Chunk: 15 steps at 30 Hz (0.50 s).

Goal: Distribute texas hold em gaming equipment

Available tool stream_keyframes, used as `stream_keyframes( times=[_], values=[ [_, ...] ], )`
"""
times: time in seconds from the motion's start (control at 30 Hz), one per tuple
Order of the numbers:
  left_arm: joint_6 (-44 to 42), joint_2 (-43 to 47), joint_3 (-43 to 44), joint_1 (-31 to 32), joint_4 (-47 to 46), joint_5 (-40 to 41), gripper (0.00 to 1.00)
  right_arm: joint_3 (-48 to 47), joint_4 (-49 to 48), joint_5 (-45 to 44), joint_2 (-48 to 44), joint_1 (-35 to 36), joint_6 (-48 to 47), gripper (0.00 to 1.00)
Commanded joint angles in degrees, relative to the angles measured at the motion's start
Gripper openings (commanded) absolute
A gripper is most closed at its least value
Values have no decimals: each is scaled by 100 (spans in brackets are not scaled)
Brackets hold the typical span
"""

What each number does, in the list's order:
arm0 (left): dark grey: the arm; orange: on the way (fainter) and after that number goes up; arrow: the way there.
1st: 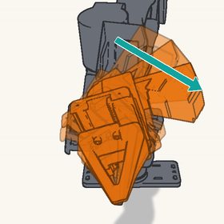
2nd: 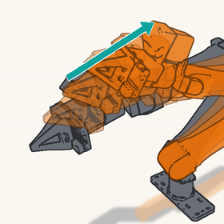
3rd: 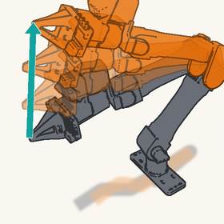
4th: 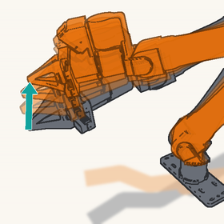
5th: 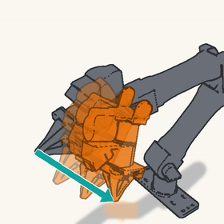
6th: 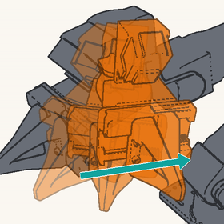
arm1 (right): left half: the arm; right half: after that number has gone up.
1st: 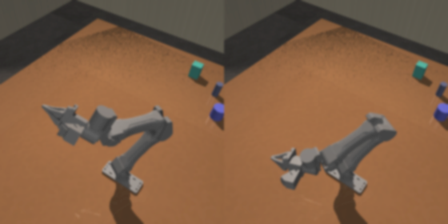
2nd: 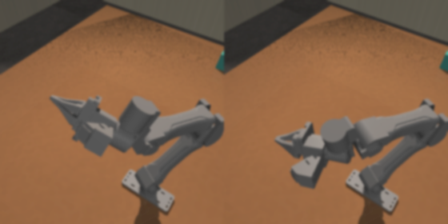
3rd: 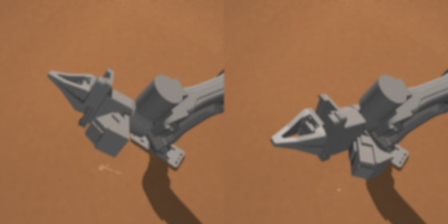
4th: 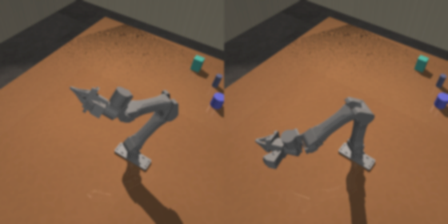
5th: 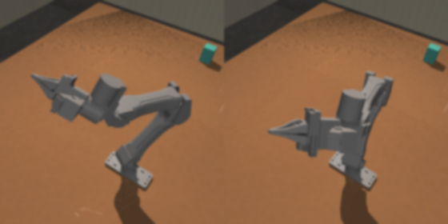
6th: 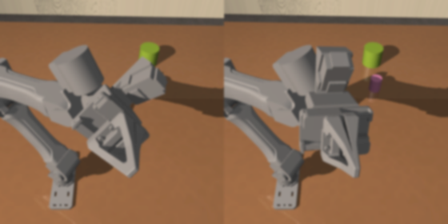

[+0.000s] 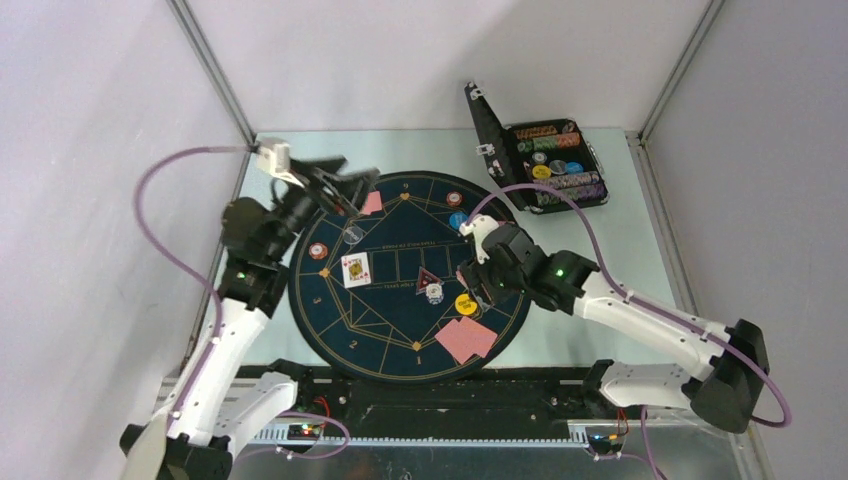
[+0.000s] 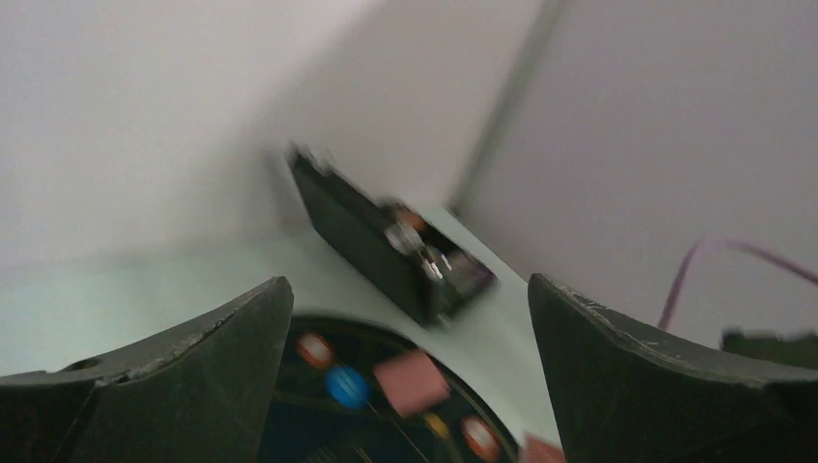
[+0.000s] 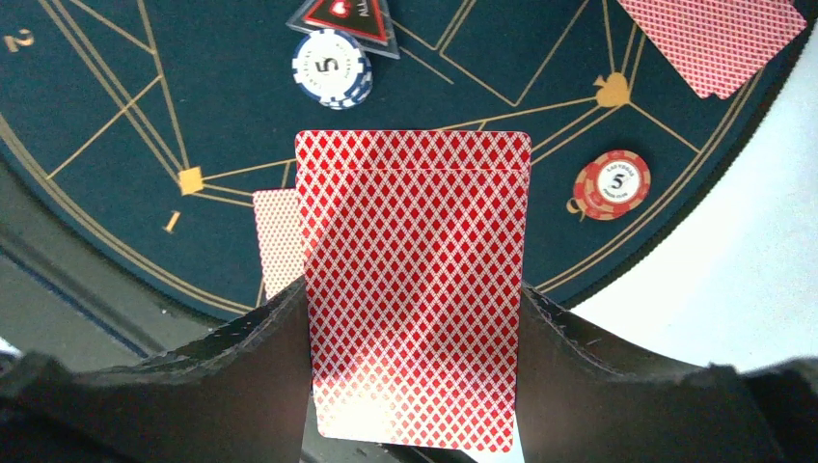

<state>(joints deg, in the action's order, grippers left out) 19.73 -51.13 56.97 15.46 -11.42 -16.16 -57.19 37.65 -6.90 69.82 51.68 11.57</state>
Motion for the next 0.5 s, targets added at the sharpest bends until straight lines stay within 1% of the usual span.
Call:
stream_keyframes(
  times=[0.0, 0.07, 0.1, 0.2, 0.33, 0.47],
  values=[
    [2399, 27, -1363, 46, -328, -1411, 100, 145, -390, 390, -384, 66, -89, 0],
    [2517, 116, -1723, 248, -43, -1240, 100, 211, -410, 488, -438, 97, -120, 0],
    [2557, 135, -1816, 462, 40, -1091, 100, 251, -448, 532, -454, 125, -142, 0],
    [2668, -51, -2135, 966, 107, -1114, 100, 281, -519, 616, -479, 196, -298, 0],
    [2714, -458, -2164, 1649, 43, -1444, 100, 283, -551, 767, -466, 266, -341, 0],
    [2553, -899, -2071, 1994, 330, -1495, 100, 287, -544, 729, -541, 359, -352, 0]
  ],
)
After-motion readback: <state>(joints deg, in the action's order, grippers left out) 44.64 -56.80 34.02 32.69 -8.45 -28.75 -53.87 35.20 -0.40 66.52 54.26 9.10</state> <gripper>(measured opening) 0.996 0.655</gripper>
